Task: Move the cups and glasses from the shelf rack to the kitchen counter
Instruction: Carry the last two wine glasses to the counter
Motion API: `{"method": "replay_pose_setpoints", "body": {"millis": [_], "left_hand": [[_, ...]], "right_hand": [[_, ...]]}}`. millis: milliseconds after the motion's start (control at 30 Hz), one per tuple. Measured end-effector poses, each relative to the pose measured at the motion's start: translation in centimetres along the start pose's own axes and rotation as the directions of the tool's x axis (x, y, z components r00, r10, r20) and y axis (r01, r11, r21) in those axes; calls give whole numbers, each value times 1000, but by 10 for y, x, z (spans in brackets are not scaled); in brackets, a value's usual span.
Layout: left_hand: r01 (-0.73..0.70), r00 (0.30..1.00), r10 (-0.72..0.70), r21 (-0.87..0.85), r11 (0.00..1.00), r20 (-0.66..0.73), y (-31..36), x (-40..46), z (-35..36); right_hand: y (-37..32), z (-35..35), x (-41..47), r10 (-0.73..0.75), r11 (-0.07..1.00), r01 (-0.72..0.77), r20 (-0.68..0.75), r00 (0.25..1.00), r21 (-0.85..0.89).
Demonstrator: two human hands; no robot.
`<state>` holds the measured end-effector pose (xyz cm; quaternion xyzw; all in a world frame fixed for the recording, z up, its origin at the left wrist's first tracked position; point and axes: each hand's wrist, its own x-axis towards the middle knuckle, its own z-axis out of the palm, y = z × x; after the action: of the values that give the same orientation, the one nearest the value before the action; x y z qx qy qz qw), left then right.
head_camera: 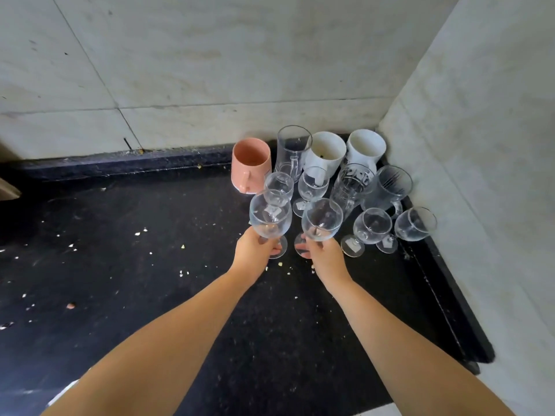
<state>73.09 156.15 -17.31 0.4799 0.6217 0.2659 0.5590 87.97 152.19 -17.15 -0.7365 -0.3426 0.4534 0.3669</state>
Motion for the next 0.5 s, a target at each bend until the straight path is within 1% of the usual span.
{"method": "replay_pose_setpoints", "body": {"millis": [233,400,500], "left_hand": [[69,998,-70,-38,997,-12,-13,8,13],[64,997,-63,10,998,-40,-19,7,19],[58,996,-58,-1,998,-66,-22,6,23]], "right_hand": [[12,2,10,25,1000,-25,52,998,9],[16,1,13,22,1000,-21,84,996,-7],[20,1,13,-3,1000,3,80,997,0]]}}
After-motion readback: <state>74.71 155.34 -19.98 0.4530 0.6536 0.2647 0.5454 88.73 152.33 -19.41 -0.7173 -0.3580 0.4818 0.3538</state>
